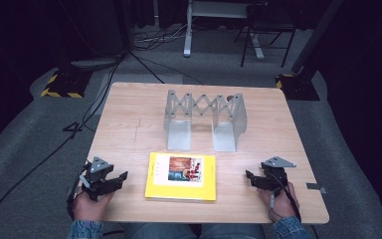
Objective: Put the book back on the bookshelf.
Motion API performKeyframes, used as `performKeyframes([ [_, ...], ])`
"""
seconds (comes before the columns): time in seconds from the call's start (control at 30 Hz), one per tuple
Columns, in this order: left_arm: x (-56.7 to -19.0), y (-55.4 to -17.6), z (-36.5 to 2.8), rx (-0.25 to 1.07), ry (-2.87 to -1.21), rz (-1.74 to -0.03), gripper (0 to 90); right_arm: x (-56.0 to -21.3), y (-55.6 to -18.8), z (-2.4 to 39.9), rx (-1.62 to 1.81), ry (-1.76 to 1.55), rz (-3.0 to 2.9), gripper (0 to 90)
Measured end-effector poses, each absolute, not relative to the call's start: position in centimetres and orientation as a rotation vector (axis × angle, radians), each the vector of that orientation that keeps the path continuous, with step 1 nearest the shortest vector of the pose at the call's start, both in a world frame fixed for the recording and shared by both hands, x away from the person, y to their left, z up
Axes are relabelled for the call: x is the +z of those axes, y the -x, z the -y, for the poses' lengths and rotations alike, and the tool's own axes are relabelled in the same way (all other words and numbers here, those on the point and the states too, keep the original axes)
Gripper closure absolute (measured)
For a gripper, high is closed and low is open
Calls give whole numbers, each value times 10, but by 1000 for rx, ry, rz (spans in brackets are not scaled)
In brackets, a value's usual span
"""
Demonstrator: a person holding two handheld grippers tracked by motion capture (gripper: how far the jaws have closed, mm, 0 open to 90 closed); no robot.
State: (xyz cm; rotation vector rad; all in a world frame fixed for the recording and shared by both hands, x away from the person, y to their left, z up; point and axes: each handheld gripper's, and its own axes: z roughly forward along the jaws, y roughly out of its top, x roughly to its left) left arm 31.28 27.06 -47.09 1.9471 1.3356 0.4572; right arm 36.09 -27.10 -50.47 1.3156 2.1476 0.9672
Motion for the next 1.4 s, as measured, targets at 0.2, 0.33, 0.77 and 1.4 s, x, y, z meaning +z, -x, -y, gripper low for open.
performKeyframes([
  [0.2,-464,-317,-263,377,-1907,-1328,391,-505,-361,271,967,-1316,-2149,267],
  [0.33,-461,-322,-257,316,-1880,-1322,385,-505,-361,271,967,-1316,-2149,267],
  [0.77,-470,-349,-222,211,-1937,-1325,353,-505,-360,270,964,-1312,-2146,273],
  [1.4,-484,-370,-194,141,-2029,-1313,349,-503,-350,245,995,-1281,-2178,439],
])
